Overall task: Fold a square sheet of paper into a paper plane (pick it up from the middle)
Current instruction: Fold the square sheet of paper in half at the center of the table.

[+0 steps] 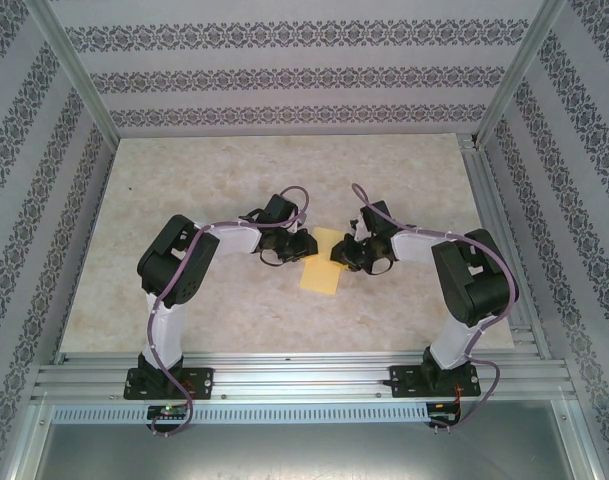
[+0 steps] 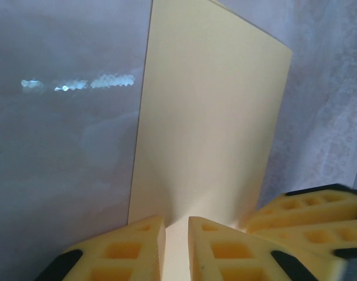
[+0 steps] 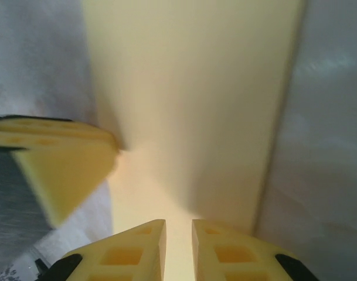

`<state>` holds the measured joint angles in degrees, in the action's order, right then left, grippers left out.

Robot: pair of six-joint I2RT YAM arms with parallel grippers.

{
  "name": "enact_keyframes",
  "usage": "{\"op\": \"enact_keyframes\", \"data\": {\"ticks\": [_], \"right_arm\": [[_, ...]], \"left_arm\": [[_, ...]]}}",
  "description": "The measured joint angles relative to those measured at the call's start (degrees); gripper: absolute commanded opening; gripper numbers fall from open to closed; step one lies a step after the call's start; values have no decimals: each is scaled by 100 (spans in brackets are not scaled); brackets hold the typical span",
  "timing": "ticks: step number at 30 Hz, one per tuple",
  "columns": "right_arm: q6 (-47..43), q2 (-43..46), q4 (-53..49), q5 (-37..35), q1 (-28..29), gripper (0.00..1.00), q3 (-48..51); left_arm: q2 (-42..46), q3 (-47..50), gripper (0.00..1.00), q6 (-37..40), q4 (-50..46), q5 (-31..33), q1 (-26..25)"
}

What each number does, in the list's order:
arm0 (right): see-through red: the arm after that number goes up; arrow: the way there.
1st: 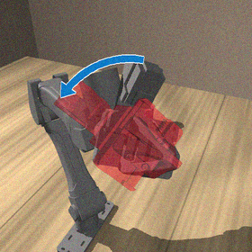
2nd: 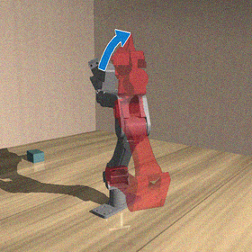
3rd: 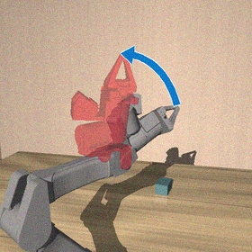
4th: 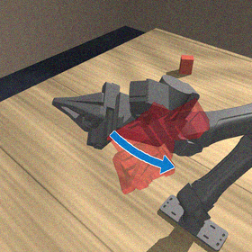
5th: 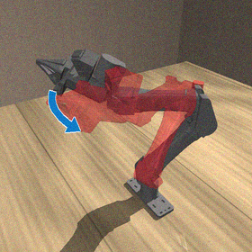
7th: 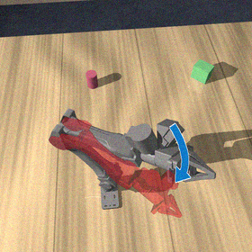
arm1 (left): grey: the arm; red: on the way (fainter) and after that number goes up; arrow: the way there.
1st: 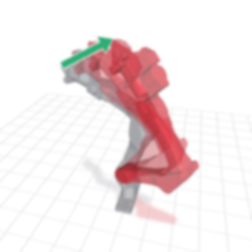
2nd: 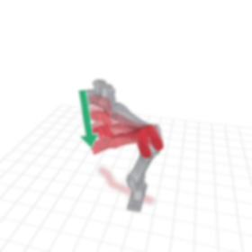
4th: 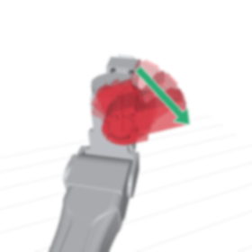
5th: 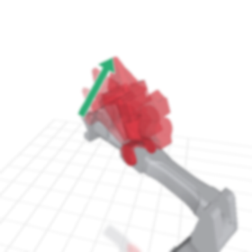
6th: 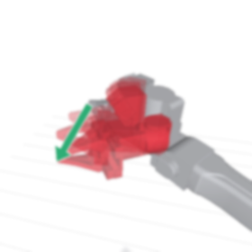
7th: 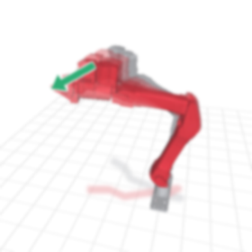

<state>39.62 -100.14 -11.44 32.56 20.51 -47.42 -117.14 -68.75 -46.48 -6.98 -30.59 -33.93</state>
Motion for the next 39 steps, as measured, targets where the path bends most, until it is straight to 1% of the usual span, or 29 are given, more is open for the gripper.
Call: {"op": "enact_keyframes", "data": {"ticks": [3, 8, 11, 16, 20, 23, 28, 35, 39], "right_arm": [[98, -4, 223, 79, -4, 20, 149], [111, 94, 286, 52, 2, 21, 223], [136, 374, 151, 2, 48, 21, 330], [260, 894, 151, -33, 326, 22, 490], [389, 850, 256, -76, 568, 22, 793], [457, 782, 385, -76, 649, 22, 1043], [509, 848, 435, -94, 654, 23, 1073], [553, 1327, 229, -146, 815, 24, 1128], [579, 1226, 317, -164, 866, 24, 1283]], "left_arm": [[0, 0, 21, 0, 0, -2, 0], [0, -4, 21, 2, -4, -4, 0], [0, -7, 21, 4, -7, -2, 0], [0, -9, 21, 17, -11, -2, 0], [0, -11, 21, 17, -15, -2, 0], [0, -11, 21, 20, -17, -4, 0], [0, -15, 21, 20, -17, -4, 0], [0, -15, 21, 17, -17, -2, 0], [0, -15, 21, 17, -17, -4, 0]]}}
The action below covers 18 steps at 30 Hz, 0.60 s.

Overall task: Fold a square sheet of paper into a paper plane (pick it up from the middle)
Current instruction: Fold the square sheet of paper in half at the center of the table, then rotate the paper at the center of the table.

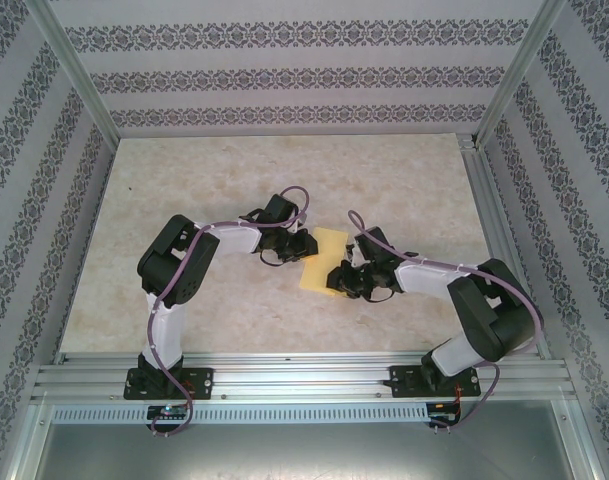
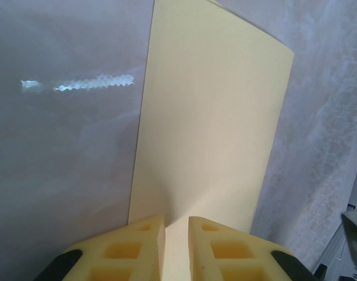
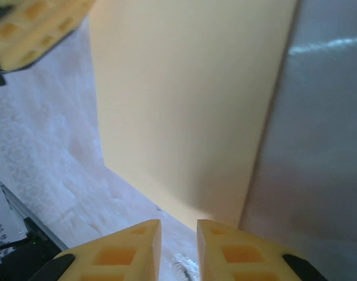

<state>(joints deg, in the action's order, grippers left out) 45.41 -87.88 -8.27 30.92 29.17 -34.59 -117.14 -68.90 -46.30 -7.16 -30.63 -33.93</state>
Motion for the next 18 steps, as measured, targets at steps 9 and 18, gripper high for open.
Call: {"op": "enact_keyframes", "data": {"ticks": [9, 18], "right_arm": [[-90, -9, -352, -142, -17, 35, -181], [-787, -74, -1388, -1071, -835, 53, -1432]], "left_arm": [[4, 0, 24, 0, 2, -4, -2], [730, 284, 45, -22, -188, 302, -59]]}}
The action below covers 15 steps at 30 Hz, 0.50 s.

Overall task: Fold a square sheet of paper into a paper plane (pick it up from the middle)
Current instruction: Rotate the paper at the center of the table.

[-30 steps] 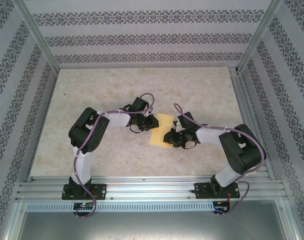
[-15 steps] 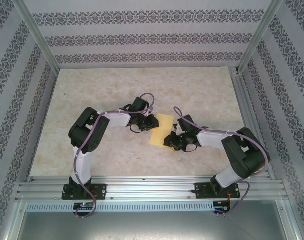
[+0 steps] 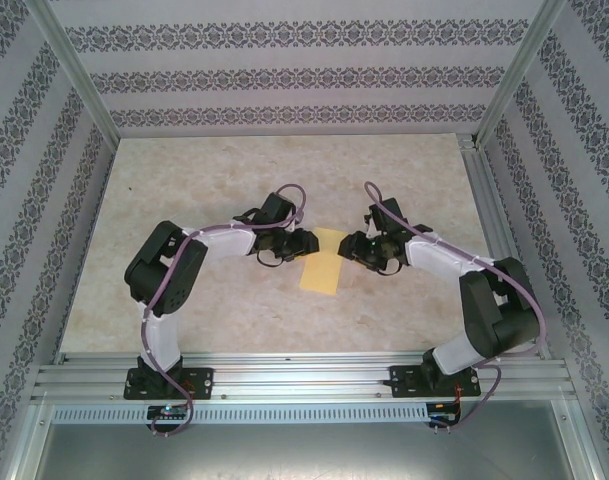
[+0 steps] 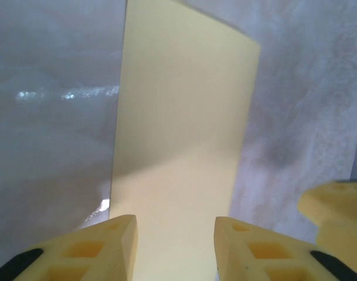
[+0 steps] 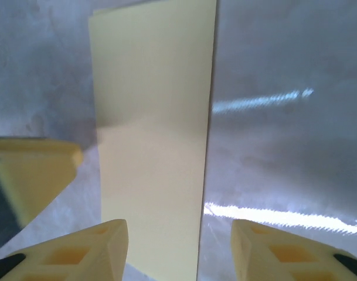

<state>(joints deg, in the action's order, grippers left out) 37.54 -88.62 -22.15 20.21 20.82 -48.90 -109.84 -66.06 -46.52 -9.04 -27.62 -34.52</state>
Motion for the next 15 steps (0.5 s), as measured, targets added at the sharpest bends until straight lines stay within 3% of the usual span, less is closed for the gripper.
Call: {"op": "enact_keyframes", "data": {"ticks": [6, 15], "right_arm": [[-271, -846, -210, -332, -13, 53, -723], [-494, -1851, -704, -708, 160, 54, -1930]], "left_arm": [[984, 439, 45, -4, 11, 328, 111], [1705, 1268, 45, -22, -44, 719, 531]]}}
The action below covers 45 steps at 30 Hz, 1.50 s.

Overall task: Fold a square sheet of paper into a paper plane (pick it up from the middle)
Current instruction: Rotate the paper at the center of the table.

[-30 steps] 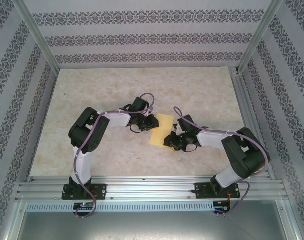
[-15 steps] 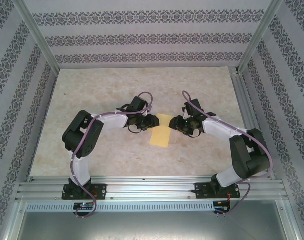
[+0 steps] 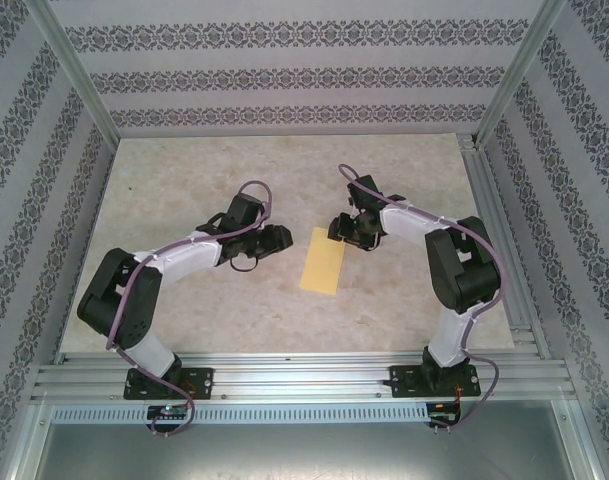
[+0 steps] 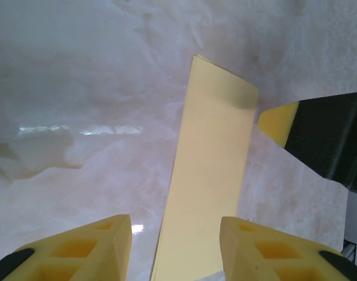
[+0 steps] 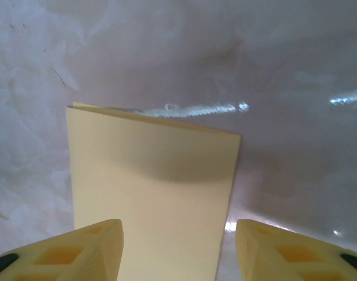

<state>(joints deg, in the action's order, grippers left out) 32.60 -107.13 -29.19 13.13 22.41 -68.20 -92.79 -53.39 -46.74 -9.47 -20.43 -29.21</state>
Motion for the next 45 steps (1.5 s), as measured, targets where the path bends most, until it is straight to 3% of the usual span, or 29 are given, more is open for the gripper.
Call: {"op": "enact_keyframes", "data": {"ticks": [20, 29, 45], "right_arm": [[-262, -715, -664, -216, 603, 55, -999], [-254, -341, -857, -772, 459, 63, -599], [-254, -505, -791, -616, 498, 63, -645]], "left_arm": [[525, 299, 45, 4, -142, 131, 297], [568, 387, 45, 4, -142, 133, 297], [601, 501, 45, 7, -142, 136, 376]]}}
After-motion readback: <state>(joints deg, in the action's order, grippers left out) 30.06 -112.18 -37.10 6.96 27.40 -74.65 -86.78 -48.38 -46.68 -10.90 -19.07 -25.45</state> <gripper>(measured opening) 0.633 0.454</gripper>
